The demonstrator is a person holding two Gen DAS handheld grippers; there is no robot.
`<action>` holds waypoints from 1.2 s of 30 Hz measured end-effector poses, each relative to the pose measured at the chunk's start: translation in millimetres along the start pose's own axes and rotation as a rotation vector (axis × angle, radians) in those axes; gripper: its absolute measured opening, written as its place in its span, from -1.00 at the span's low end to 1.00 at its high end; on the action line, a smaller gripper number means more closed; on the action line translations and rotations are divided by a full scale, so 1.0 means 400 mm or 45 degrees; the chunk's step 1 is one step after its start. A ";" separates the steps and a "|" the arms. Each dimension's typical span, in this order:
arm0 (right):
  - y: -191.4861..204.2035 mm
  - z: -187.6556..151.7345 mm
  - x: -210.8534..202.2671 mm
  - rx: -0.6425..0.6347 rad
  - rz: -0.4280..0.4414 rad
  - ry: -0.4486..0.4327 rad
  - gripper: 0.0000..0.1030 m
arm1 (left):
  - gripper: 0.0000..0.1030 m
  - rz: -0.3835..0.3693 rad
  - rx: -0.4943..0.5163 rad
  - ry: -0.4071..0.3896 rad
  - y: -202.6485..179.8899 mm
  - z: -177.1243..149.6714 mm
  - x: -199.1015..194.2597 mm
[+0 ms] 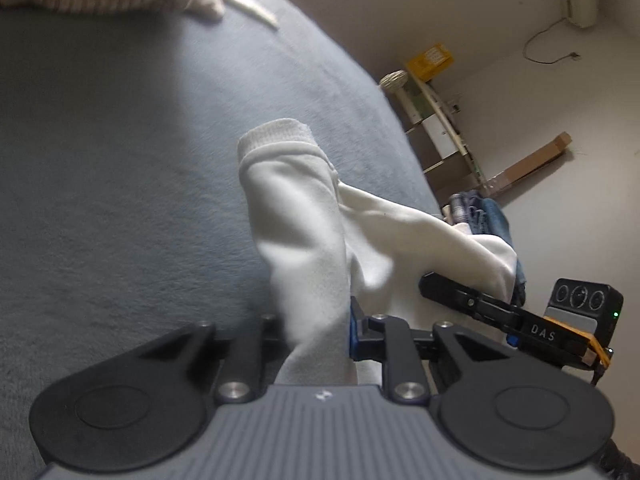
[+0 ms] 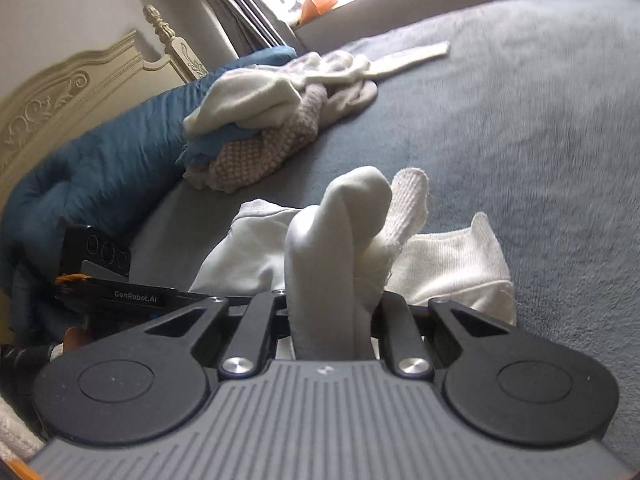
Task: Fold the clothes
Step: 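Lift the folded sweatshirt off the bed with both grippers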
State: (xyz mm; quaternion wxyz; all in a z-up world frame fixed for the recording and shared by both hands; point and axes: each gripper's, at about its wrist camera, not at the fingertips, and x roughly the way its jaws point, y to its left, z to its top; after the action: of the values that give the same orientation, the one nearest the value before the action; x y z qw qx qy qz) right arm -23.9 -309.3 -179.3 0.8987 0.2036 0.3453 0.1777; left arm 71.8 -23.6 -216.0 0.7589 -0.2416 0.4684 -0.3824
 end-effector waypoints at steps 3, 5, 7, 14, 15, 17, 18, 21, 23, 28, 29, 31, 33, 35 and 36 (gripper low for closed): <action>0.032 -0.006 -0.025 -0.033 -0.016 -0.019 -0.78 | -0.60 0.005 0.056 -0.014 -0.026 -0.007 -0.020; 0.036 -0.011 -0.033 -0.033 -0.027 -0.014 -0.78 | -0.60 0.007 0.070 -0.017 -0.033 -0.009 -0.028; 0.039 -0.015 -0.032 -0.034 -0.048 -0.003 -0.78 | -0.60 0.013 0.075 -0.016 -0.034 -0.011 -0.032; 0.025 -0.003 0.017 -0.061 -0.100 0.026 -0.77 | -0.59 0.060 0.005 0.014 0.027 -0.011 -0.016; 0.012 0.001 0.032 -0.055 -0.109 0.041 -0.75 | -0.59 0.061 -0.009 0.019 0.038 -0.011 -0.014; -0.017 0.009 0.061 -0.034 -0.125 0.069 -0.67 | -0.58 0.063 -0.018 0.030 0.052 -0.011 -0.010; -0.036 0.014 0.075 -0.004 -0.129 0.082 -0.60 | -0.57 0.064 -0.021 0.036 0.057 -0.011 -0.008; -0.092 0.020 0.093 0.106 -0.106 0.079 -0.43 | -0.53 0.055 -0.028 0.057 0.073 -0.010 -0.004; -0.114 0.016 0.083 0.138 -0.100 0.053 -0.26 | -0.50 0.049 -0.040 0.073 0.088 -0.009 -0.003; -0.183 0.018 0.025 0.237 -0.128 -0.048 0.10 | -0.46 0.016 -0.074 0.093 0.117 -0.011 0.002; -0.200 0.016 0.022 0.276 -0.110 -0.030 0.18 | -0.45 0.007 -0.081 0.094 0.122 -0.012 0.002; -0.225 0.006 0.025 0.320 -0.100 0.031 0.31 | -0.42 -0.007 -0.087 0.094 0.131 -0.012 0.003; -0.247 -0.005 0.031 0.357 -0.085 0.083 0.38 | -0.41 -0.018 -0.089 0.096 0.136 -0.013 0.004; -0.270 -0.017 0.037 0.406 -0.019 0.098 0.48 | -0.41 -0.026 -0.088 0.098 0.138 -0.014 0.005; -0.280 -0.022 0.043 0.426 0.017 0.104 0.55 | -0.41 -0.027 -0.087 0.099 0.139 -0.014 0.006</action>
State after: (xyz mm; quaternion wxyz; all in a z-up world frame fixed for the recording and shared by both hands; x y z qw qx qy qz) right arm 2.1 -394.9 -249.5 0.8363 0.3452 0.4050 0.1320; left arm 87.2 7.2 -260.0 0.7273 -0.2574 0.5078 -0.3833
